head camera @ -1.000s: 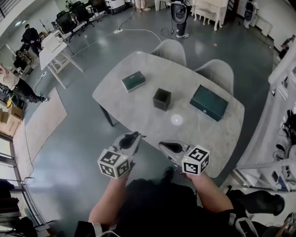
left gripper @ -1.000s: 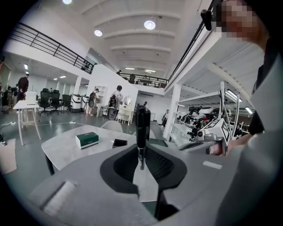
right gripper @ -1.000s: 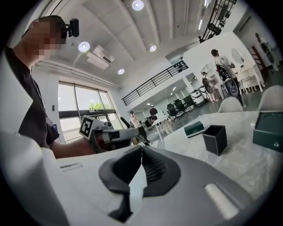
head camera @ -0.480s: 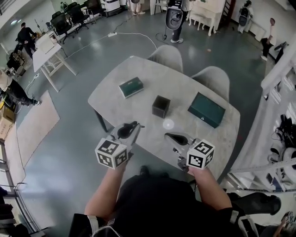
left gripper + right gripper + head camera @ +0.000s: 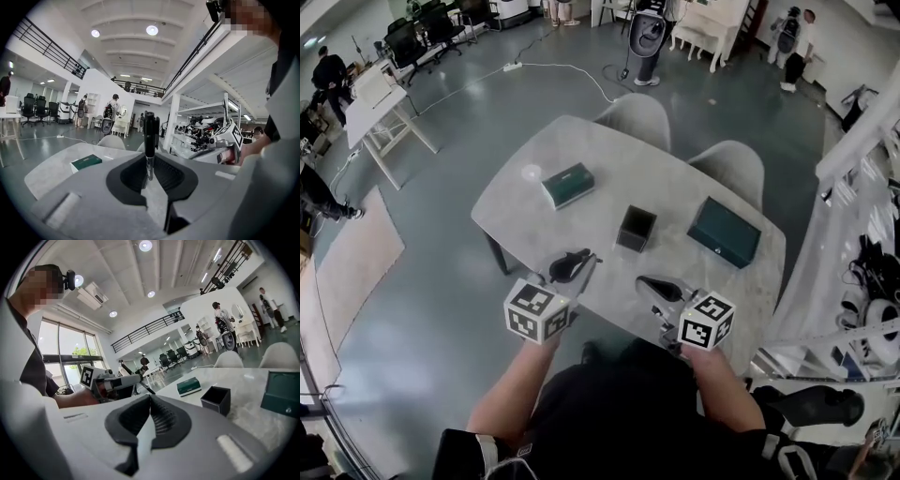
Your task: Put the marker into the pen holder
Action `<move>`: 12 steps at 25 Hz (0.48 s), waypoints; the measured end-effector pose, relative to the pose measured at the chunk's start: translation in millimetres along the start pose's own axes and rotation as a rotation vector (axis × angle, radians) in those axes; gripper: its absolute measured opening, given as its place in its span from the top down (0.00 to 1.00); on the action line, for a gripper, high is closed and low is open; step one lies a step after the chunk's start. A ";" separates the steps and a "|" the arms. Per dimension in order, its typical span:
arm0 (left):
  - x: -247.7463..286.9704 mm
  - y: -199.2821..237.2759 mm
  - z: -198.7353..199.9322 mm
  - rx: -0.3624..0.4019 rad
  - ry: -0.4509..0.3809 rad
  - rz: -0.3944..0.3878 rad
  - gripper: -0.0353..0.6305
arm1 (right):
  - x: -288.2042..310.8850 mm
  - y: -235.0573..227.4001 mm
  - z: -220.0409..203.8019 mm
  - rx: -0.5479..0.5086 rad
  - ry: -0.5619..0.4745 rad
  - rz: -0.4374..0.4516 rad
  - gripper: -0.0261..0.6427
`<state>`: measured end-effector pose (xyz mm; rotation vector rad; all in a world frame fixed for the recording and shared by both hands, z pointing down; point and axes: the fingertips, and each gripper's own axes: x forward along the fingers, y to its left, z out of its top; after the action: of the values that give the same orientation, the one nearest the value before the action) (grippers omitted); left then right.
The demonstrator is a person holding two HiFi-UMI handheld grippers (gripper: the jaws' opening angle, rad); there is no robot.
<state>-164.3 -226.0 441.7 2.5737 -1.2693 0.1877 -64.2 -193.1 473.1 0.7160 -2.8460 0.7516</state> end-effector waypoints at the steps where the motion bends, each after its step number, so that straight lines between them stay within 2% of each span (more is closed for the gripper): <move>1: 2.9 3.3 -1.8 -0.003 0.006 -0.007 0.86 | 3.0 -4.2 1.3 0.001 0.004 -0.010 0.95; 7: 37.7 23.1 -5.5 -0.013 0.025 -0.018 0.86 | 12.9 -48.6 19.9 0.017 -0.010 -0.051 0.95; 12: 75.7 38.9 -3.7 -0.040 0.037 -0.003 0.86 | 20.0 -81.5 33.1 0.045 0.000 -0.046 0.95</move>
<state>-149.1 -305.1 469.7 2.5265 -1.2436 0.2067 -43.1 -280.1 484.4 0.7842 -2.8108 0.8106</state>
